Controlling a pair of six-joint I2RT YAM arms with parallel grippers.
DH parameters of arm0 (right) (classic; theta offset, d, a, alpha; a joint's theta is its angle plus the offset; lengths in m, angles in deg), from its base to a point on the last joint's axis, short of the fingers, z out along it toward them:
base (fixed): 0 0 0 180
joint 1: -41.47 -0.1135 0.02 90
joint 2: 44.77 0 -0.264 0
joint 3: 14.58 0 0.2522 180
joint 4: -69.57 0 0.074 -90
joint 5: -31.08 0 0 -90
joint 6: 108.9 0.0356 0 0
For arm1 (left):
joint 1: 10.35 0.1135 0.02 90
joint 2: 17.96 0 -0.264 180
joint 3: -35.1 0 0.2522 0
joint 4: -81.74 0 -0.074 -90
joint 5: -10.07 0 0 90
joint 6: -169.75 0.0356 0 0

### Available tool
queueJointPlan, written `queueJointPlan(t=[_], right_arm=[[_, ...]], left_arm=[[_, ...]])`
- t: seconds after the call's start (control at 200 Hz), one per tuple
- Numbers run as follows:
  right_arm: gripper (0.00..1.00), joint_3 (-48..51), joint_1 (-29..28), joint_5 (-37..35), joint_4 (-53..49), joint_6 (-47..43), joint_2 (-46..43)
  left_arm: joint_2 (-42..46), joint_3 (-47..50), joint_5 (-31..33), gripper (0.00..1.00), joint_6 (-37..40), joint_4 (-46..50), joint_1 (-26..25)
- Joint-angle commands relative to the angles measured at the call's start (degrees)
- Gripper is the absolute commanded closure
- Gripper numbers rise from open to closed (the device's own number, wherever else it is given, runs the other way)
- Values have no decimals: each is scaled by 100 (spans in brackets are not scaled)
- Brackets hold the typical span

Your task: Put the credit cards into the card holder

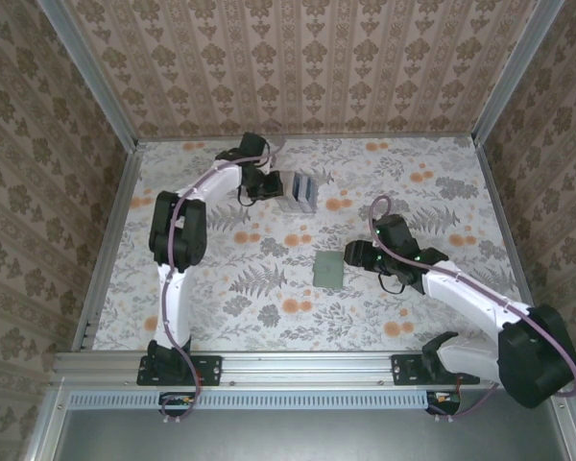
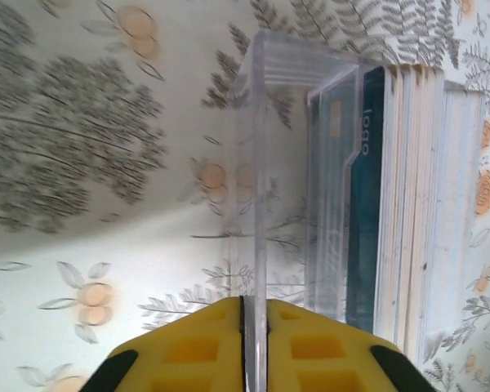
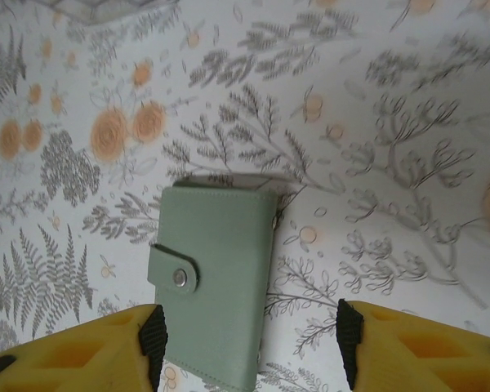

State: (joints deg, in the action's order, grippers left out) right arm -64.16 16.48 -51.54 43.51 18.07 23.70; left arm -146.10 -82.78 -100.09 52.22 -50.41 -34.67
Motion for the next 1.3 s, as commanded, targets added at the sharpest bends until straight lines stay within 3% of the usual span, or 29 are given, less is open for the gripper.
queueJointPlan(t=[0.0,0.15,0.295,0.415,0.595,0.795,0.87,0.955,1.075,1.125,1.295], right_arm=[[40,149,3,649,440,192,288],[45,20,3,1248,684,181,938],[51,-143,-24,1746,889,327,1654],[54,-91,-111,1662,977,381,1818],[57,-49,-129,1730,1005,383,1947],[77,-22,-134,2113,1658,263,2373],[86,325,-129,2197,2557,293,2239],[88,552,-131,2316,3187,96,2019],[89,498,-226,2370,2696,-1049,1365],[91,460,-283,2222,2459,-1478,1167],[96,412,-457,2262,2625,-2016,149]], left_arm=[[190,188,-150,77,-518,-171,-99],[360,144,-375,63,-559,-192,-144],[751,288,-506,59,-493,-130,-152],[1380,683,-411,56,-399,-149,-137],[2469,1944,-284,53,-481,-446,-119],[3256,2967,-537,52,-350,-579,-138],[3449,3348,-941,52,-335,-898,-145],[3681,3717,-1320,52,-155,-1228,-325],[3978,3894,-1628,51,45,-1394,-469],[4105,3892,-2034,51,129,-1415,-485],[4674,3838,-2781,50,1047,-953,-599]])
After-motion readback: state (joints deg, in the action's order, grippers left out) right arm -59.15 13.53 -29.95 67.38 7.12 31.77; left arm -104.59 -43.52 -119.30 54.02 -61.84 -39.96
